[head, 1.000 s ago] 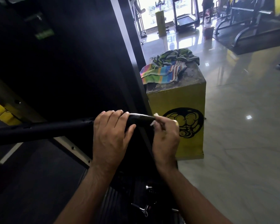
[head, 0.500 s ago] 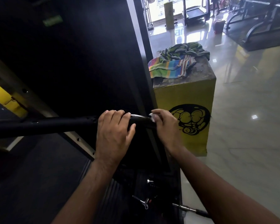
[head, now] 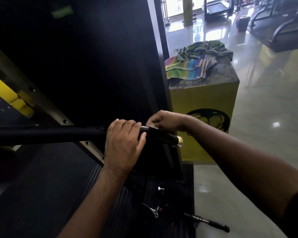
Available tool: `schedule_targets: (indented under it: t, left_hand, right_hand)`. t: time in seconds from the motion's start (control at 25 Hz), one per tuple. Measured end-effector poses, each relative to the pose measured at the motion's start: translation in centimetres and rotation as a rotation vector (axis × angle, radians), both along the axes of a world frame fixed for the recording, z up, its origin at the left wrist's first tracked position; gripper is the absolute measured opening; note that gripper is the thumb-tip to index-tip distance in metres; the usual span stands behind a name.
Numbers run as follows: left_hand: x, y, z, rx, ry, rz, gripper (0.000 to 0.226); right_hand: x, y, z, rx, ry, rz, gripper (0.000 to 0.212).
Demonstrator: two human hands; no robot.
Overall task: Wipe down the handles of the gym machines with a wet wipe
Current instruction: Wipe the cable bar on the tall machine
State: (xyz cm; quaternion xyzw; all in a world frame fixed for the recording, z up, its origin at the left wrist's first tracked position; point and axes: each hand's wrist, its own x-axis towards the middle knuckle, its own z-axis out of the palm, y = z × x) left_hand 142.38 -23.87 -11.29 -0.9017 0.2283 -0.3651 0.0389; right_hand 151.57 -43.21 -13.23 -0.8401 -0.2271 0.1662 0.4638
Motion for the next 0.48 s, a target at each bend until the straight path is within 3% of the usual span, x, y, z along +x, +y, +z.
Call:
schedule_targets:
  t: [0.08,0.2,0.32,0.36,0.48]
  left_hand:
    - [-0.4,0.2,-0.3,0.008,-0.018,-0.013,0.033]
    - [-0.5,-0.1,-0.2,0.002,-0.024,-0.015,0.033]
    - [-0.4,-0.3,-0.1,-0.001,-0.003,0.001,0.035]
    - [-0.6,-0.4,-0.2,0.004,0.001,-0.004,0.035]
    - [-0.6,-0.7,0.0,-0.001,-0.011,-0.017,0.036]
  right_hand:
    - [0.6,-1.0,-0.6,-0.257,0.111,0.088,0.028]
    - [0.7,-1.6,-1.1,-0.217,0.189,0.037,0.033]
    - [0.5,-2.2,-1.4,-0.461,0.167,-0.041,0.029]
    - [0.4,-2.3,-1.8,-0.477,0.128,-0.091,0.025]
    - [-1.7,-2.8,-3.0,-0.257,0.079,-0.423,0.013]
